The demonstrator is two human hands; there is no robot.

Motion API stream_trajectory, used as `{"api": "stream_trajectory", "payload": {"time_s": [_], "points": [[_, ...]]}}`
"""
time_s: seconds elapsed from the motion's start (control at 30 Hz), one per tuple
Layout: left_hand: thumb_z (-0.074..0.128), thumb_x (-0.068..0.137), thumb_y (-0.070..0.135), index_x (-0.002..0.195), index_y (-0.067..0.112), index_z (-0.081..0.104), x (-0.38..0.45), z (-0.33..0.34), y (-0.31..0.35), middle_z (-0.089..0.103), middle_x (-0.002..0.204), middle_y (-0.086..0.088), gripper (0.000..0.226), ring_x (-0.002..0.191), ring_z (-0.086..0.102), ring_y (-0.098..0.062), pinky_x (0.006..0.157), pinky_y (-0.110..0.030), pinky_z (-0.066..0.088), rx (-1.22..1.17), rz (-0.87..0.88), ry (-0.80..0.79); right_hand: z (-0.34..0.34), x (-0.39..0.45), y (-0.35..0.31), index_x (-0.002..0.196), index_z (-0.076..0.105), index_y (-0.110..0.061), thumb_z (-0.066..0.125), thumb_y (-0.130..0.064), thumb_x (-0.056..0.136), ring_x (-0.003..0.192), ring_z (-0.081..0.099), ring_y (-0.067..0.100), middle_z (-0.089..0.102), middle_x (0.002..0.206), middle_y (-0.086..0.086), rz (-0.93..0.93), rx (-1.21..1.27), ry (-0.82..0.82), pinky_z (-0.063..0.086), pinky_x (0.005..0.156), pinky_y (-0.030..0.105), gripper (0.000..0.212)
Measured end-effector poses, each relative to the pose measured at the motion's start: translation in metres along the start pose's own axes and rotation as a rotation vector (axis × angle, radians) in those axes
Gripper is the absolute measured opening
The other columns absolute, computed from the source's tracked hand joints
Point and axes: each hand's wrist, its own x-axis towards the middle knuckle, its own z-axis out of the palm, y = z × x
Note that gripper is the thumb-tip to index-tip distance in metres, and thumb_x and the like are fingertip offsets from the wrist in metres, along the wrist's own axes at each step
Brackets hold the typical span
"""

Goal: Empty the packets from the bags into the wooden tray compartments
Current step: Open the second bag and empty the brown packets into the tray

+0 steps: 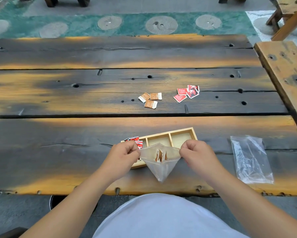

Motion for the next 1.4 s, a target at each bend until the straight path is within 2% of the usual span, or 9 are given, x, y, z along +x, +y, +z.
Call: {"api": "stream_trajectory", "payload": {"time_s": [0.13, 0.37, 0.57, 0.67, 0.77, 0.87, 1.0, 1.2, 1.4], "points": [[0.058, 0.079, 0.051, 0.091, 0.019, 0.064, -0.002, 0.008, -0.026, 0.068, 0.075, 0.007, 0.035, 0.072, 0.059, -0.008, 0.066, -0.027, 0.042, -0.405, -0.093, -0.022, 0.011, -0.006, -0.011, 0.058, 0.054, -0.011, 0.050, -0.002, 0.082, 0.050, 0.049, 0.016, 0.056, 0.057, 0.005, 0.079, 0.188, -0.076, 0.043, 0.055, 0.026, 0.025], [0.087, 0.053, 0.059, 0.154, 0.029, 0.012, -0.001, 0.060, -0.061, 0.045, 0.148, 0.004, 0.129, 0.139, 0.040, -0.011, 0.113, -0.038, 0.037, -0.279, -0.034, -0.382, 0.025, -0.027, -0.030, 0.069, 0.056, -0.011, 0.052, -0.002, 0.089, 0.053, 0.057, 0.015, 0.063, 0.060, 0.004, 0.107, 0.546, -0.115, 0.041, 0.051, 0.021, 0.023], [0.073, 0.079, 0.005, 0.103, 0.024, 0.058, 0.014, 0.083, -0.040, 0.066, 0.088, 0.020, 0.035, 0.090, 0.062, -0.005, 0.075, -0.012, 0.046, -0.266, 0.025, -0.146, 0.027, -0.036, -0.046, 0.070, 0.055, -0.009, 0.049, 0.001, 0.094, 0.049, 0.058, 0.013, 0.061, 0.060, 0.007, 0.058, 0.803, -0.137, 0.045, 0.046, 0.020, 0.026], [0.065, 0.085, -0.009, 0.118, 0.019, 0.054, 0.014, 0.076, -0.031, 0.070, 0.095, 0.007, 0.045, 0.089, 0.064, -0.009, 0.069, -0.017, 0.052, -0.478, -0.081, -0.241, 0.020, -0.020, -0.036, 0.075, 0.059, -0.012, 0.057, -0.010, 0.094, 0.058, 0.058, 0.011, 0.061, 0.066, 0.002, -0.069, 0.668, 0.021, 0.044, 0.054, 0.018, 0.020], [0.074, 0.074, 0.012, 0.117, 0.031, 0.056, 0.014, 0.070, -0.039, 0.072, 0.117, -0.008, 0.051, 0.109, 0.067, -0.024, 0.098, -0.042, 0.053, -0.533, -0.209, -0.279, 0.017, 0.005, -0.003, 0.097, 0.061, -0.021, 0.066, -0.016, 0.091, 0.087, 0.057, 0.009, 0.062, 0.090, -0.006, -0.121, 0.380, 0.212, 0.045, 0.079, 0.023, 0.009], [0.073, 0.072, 0.010, 0.131, 0.017, 0.054, 0.013, 0.070, -0.043, 0.070, 0.119, -0.012, 0.062, 0.108, 0.068, -0.029, 0.097, -0.046, 0.052, -0.753, -0.381, -0.398, 0.023, 0.019, 0.035, 0.131, 0.050, -0.029, 0.066, -0.030, 0.091, 0.114, 0.053, 0.011, 0.055, 0.124, -0.007, 0.032, 0.180, 0.031, 0.043, 0.097, 0.032, 0.043], [0.068, 0.076, 0.007, 0.129, 0.012, 0.059, 0.006, 0.074, -0.042, 0.066, 0.123, -0.018, 0.054, 0.108, 0.065, -0.030, 0.098, -0.048, 0.049, -0.916, -0.534, -0.500, 0.038, 0.015, 0.061, 0.133, 0.050, -0.029, 0.062, -0.025, 0.095, 0.097, 0.071, 0.016, 0.069, 0.116, 0.000, 0.176, 0.379, -0.222, 0.056, 0.085, 0.034, 0.040], [0.056, 0.091, 0.010, 0.111, 0.010, 0.066, 0.004, 0.082, -0.048, 0.073, 0.095, -0.008, 0.022, 0.078, 0.069, -0.018, 0.066, -0.028, 0.050, -0.861, -0.693, -0.489, 0.055, 0.013, 0.063, 0.111, 0.061, -0.015, 0.055, -0.004, 0.096, 0.088, 0.067, 0.022, 0.071, 0.109, 0.017, 0.210, 0.411, -0.167, 0.056, 0.077, 0.035, 0.020], [0.066, 0.091, 0.010, 0.132, 0.034, 0.037, 0.003, 0.082, -0.041, 0.070, 0.112, -0.001, 0.055, 0.088, 0.069, -0.017, 0.072, -0.034, 0.055, -0.719, -0.608, -0.334, 0.057, 0.023, 0.068, 0.123, 0.055, -0.017, 0.053, -0.011, 0.098, 0.085, 0.066, 0.015, 0.068, 0.106, 0.005, 0.277, 0.383, -0.200, 0.053, 0.070, 0.024, 0.025]]}}
